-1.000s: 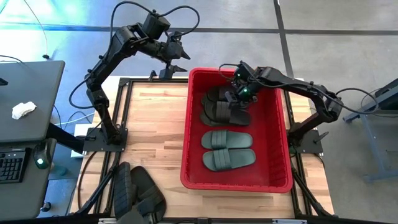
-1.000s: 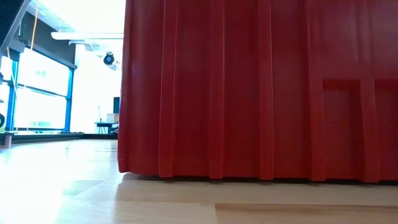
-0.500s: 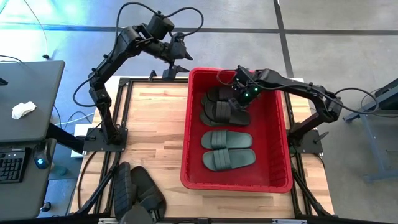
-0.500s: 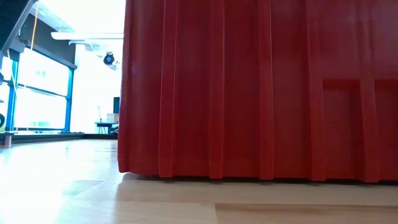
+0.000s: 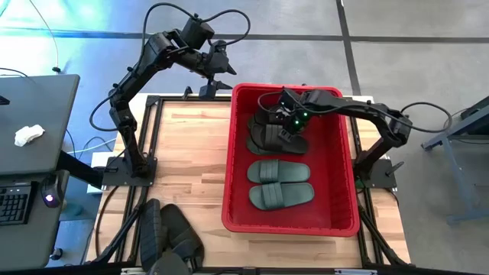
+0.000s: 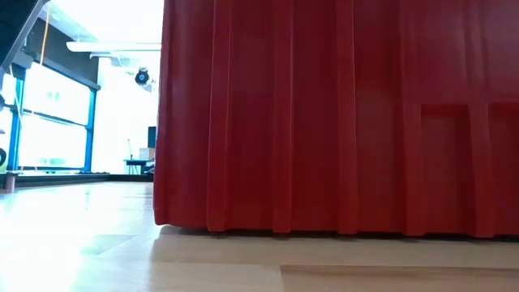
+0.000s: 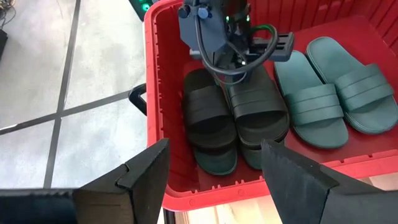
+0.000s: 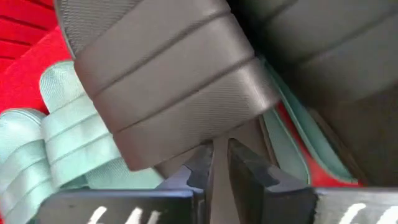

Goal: Pick and place slides into bin
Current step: Put the black slide into the red container

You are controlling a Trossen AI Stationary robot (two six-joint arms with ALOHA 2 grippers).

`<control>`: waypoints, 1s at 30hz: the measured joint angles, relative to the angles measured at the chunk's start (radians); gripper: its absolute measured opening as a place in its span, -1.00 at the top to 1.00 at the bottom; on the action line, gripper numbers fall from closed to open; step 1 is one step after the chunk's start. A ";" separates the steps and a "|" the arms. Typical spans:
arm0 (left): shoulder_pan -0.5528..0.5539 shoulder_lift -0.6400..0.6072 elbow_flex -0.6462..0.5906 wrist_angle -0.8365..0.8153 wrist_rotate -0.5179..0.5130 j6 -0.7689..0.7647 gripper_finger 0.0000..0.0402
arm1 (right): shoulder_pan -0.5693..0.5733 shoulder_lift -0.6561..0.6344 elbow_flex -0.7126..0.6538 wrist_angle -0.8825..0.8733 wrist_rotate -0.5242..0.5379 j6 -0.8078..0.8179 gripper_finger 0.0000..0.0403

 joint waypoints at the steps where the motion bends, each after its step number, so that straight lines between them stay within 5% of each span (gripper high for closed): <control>1: 0.000 0.000 0.000 0.000 0.000 0.000 -0.17 | 0.000 0.004 0.000 0.011 0.000 -0.009 0.82; 22: 0.000 0.000 0.000 0.020 -0.001 -0.003 -0.17 | -0.013 0.021 0.000 0.057 0.152 -0.134 0.84; 30: 0.000 0.000 0.000 0.023 -0.001 -0.002 -0.17 | -0.040 -0.057 0.000 -0.092 0.217 -0.043 0.84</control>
